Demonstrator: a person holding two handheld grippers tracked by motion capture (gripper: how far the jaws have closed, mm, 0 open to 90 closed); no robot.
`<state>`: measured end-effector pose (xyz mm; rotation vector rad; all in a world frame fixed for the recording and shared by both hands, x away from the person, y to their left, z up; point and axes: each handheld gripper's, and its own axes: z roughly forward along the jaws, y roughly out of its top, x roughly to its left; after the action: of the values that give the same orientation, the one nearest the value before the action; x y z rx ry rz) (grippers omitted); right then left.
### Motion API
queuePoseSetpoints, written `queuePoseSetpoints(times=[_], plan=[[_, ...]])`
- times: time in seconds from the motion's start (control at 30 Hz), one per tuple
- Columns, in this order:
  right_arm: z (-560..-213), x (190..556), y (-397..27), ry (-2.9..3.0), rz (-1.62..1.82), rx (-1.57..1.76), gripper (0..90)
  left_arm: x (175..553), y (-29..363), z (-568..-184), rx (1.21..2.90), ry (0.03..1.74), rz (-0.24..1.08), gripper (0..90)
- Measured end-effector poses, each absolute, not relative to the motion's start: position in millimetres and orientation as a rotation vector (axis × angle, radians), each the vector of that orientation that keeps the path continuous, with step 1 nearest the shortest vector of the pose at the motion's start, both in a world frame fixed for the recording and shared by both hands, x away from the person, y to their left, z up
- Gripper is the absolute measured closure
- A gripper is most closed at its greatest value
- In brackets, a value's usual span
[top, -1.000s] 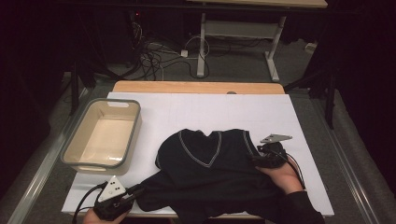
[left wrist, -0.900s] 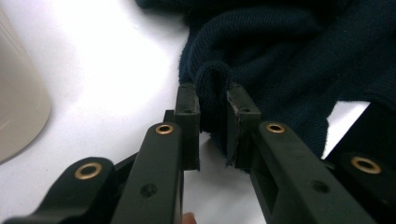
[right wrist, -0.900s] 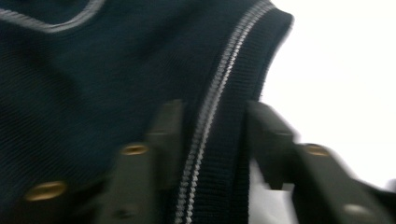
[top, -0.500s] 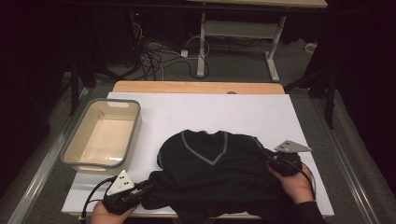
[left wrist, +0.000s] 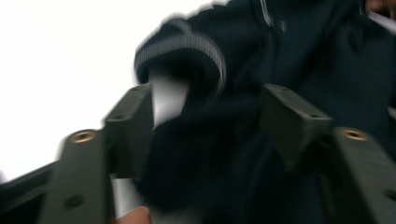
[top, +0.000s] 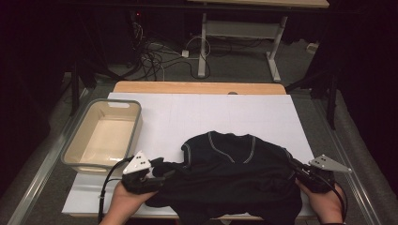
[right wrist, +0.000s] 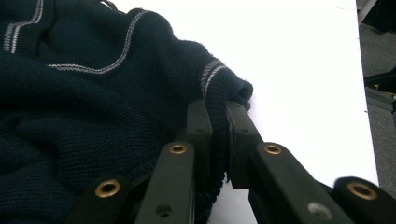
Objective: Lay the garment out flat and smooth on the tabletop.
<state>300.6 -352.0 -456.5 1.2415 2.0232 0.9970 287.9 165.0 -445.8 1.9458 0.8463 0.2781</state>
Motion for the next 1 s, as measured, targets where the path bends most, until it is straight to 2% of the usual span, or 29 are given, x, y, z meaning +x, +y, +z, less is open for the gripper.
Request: queuePoseSetpoints(times=[0.07, 0.13, 0.23, 0.3, 0.47, 0.5, 0.53, 0.57, 0.67, 1.0], plan=[[-457.0, 298.2, -351.5, 2.021, 1.002, 1.242, 82.8, 301.3, 150.0, -441.7, 1.95, 0.867, 0.284, 24.0], [-457.4, 297.1, -351.7, 2.021, 1.001, 1.241, 82.8, 316.8, 127.3, -441.9, 1.987, 0.87, 0.292, 23.6], [-457.2, 296.2, -351.2, 2.02, 1.003, 1.245, 82.7, 330.2, 114.2, -449.1, 2.025, 0.897, 0.259, 24.1], [-457.3, 295.8, -350.9, 2.019, 1.005, 1.246, 82.7, 340.6, 104.1, -458.5, 2.075, 0.92, 0.227, 28.0], [-457.9, 295.6, -350.3, 2.019, 1.014, 1.244, 82.7, 352.6, 95.5, -469.5, 2.104, 0.933, 0.216, 56.8], [-457.9, 295.6, -350.3, 2.019, 1.014, 1.244, 82.7, 353.3, 94.5, -470.1, 2.111, 0.931, 0.221, 56.8], [-458.0, 295.7, -350.1, 2.019, 1.015, 1.246, 82.7, 353.9, 92.4, -471.7, 2.123, 0.918, 0.238, 68.8], [-458.0, 295.7, -350.1, 2.019, 1.015, 1.246, 82.7, 353.9, 92.4, -471.7, 2.123, 0.918, 0.238, 71.5], [-459.3, 296.6, -351.6, 2.019, 1.03, 1.255, 82.7, 352.5, 93.1, -472.0, 2.118, 0.894, 0.255, 75.2], [-446.3, 293.2, -349.3, 1.993, 1.059, 1.212, 82.7, 341.8, 110.8, -446.5, 2.044, 0.853, 0.341, 75.8]])
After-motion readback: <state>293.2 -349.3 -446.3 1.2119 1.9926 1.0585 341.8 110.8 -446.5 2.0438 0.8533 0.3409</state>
